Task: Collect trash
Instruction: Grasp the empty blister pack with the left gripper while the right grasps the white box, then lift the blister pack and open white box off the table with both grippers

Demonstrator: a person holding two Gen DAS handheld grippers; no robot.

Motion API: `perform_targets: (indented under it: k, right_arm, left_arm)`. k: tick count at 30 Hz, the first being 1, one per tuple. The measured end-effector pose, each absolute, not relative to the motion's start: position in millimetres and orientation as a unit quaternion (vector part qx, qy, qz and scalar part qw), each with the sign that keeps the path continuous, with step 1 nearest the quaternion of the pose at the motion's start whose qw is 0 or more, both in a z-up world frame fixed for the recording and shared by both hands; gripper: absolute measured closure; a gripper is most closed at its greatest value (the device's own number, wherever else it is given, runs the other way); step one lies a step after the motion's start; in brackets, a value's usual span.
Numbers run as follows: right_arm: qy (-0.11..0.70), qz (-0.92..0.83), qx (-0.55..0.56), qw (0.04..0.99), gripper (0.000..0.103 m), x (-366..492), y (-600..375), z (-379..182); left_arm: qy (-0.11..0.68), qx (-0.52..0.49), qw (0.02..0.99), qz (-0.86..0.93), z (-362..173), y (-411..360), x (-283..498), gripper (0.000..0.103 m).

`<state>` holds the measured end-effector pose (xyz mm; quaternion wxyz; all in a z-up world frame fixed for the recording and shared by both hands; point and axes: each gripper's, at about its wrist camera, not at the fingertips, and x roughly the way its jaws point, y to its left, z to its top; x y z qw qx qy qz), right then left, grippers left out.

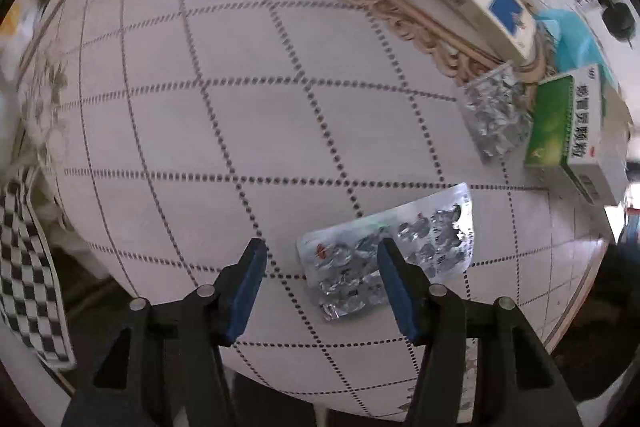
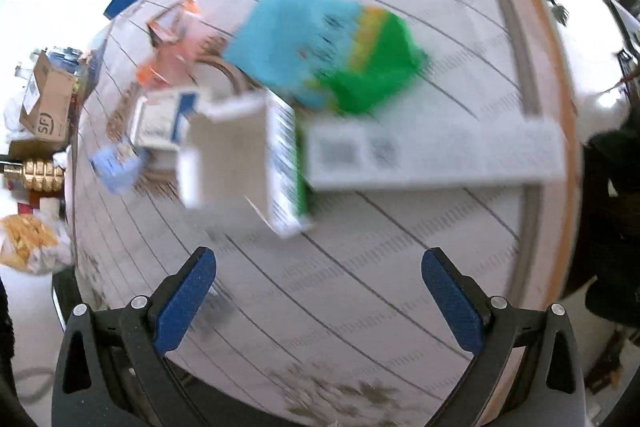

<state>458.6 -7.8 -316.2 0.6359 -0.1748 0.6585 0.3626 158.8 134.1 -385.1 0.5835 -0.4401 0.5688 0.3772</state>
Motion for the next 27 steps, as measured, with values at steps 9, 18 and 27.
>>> perform_targets:
  k: [9, 18, 27]
  right_arm:
    - [0.665, 0.346, -0.217, 0.625, 0.021, 433.1, 60.6, -354.8]
    - [0.661, 0.385, -0.220, 0.606, 0.027, 420.4, 13.4, -333.1]
    - [0.686, 0.346, -0.249, 0.590, 0.027, 407.9, -80.5, -350.0]
  left_arm:
    - [0.647, -0.252, 0.634, 0.340, -379.9, 154.9, 191.2, 0.046]
    - [0.682, -0.220, 0.658, 0.230, -383.0, 151.7, 206.3, 0.046]
    - [0.752, -0.082, 0.648, 0.092, -403.5, 104.6, 262.5, 0.046]
